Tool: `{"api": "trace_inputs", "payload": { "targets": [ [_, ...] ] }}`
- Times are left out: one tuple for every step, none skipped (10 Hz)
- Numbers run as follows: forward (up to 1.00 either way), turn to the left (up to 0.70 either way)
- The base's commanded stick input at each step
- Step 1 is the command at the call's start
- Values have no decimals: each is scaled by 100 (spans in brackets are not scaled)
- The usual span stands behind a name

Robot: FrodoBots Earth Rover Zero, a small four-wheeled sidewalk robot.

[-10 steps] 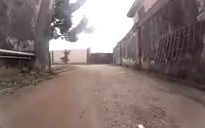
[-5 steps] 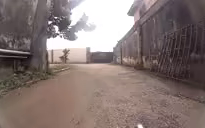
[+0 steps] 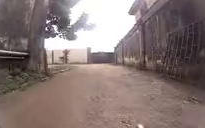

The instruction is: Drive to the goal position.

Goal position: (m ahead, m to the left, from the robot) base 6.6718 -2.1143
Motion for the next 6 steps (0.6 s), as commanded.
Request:
{"api": "trace_inputs", "payload": {
  "targets": [
    [50,0],
    [50,0],
    [50,0],
    [50,0],
    [50,0],
    [50,0]
  ]
}}
